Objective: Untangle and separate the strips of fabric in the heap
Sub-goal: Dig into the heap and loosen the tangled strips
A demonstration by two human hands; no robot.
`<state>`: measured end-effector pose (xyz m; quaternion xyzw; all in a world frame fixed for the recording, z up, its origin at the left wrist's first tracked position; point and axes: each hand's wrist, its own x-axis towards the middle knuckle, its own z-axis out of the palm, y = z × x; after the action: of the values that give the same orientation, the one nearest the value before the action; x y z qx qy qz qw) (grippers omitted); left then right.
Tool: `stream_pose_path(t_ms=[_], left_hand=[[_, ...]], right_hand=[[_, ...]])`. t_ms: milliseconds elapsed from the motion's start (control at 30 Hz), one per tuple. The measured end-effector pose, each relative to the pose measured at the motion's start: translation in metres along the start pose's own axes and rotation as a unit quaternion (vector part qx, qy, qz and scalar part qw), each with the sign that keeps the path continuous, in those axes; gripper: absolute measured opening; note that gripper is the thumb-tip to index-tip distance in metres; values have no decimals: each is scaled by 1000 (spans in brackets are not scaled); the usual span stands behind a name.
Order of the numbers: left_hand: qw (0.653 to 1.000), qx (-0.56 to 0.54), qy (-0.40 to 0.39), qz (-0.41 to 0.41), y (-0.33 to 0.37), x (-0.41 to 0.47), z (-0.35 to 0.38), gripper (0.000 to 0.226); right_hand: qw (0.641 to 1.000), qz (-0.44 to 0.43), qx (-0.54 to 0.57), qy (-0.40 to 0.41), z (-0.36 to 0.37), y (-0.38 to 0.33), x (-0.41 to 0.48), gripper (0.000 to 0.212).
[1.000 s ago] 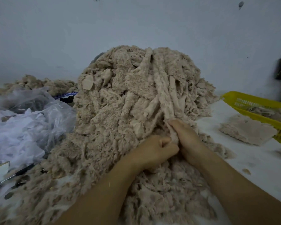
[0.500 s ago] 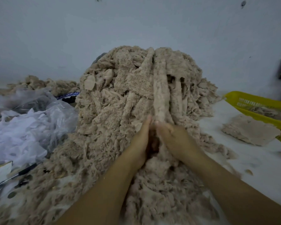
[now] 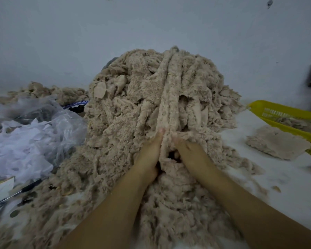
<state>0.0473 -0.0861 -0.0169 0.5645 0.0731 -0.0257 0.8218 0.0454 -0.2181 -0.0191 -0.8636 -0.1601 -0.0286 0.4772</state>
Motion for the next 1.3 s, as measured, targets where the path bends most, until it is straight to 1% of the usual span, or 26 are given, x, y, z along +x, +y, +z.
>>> stream_pose_path(t_ms=[67,100,167,200,267,367,467,500,567,600,633,700,733,800,867,933,967,1000,1033,1100,1200,1300], left_hand=[[997,66,-18,39,-5,-4,4,32],[995,83,-30,51,-6,-5,5,32],[993,82,-39,71,-7,-6,4,33],[994,68,-28,78,-5,-5,2,32],[998,11,8,62,-2,-1,-1,34],[991,-127,16,27,5,4,-6,40],[963,-267,-18,13,16,8,-20,49],[955,-294,-32,7,19,8,-25,53],[946,-318,-59,2,20,8,-30,57],[946,-316,-64,2,18,8,-29,56],[949,-309,-65,2,16,8,-28,54],[953,-294,-69,-3,13,7,-24,49],[955,-288,-74,-7,13,6,-23,49],[960,-264,-88,-14,13,5,-23,49],[972,-207,-106,-22,11,1,-18,45],[986,-129,-106,-25,8,-3,-9,49],[990,-94,-99,-21,6,-5,-5,52],[993,-69,-93,-16,5,-7,-2,53],[995,-50,-88,-10,4,-7,1,53],[996,-8,-83,3,2,-9,4,48],[996,56,-63,17,-2,-9,8,41],[995,85,-38,30,-5,-8,9,32]], right_hand=[[999,14,39,4,1,5,5,77],[999,12,47,10,2,6,6,70],[997,17,65,47,1,10,8,54],[994,34,76,73,-1,11,10,49],[984,69,99,129,-9,18,16,45],[961,103,154,204,-17,28,25,46],[919,169,209,289,-30,43,33,51],[900,185,233,317,-37,46,34,46],[872,189,283,352,-46,49,35,37],[867,183,302,351,-47,48,33,40],[872,175,306,339,-45,46,31,45],[905,157,274,286,-35,35,26,55],[921,139,264,250,-29,27,22,60],[946,94,268,155,-19,15,15,68],[968,67,237,42,-10,9,12,65],[974,62,213,-44,-3,9,10,60],[972,63,215,-67,0,12,10,64],[968,65,229,-74,1,13,10,72],[963,66,251,-76,1,15,11,74],[948,67,302,-70,-1,18,14,64],[938,82,334,-38,-3,19,16,27],[933,90,348,6,-3,19,18,25]])
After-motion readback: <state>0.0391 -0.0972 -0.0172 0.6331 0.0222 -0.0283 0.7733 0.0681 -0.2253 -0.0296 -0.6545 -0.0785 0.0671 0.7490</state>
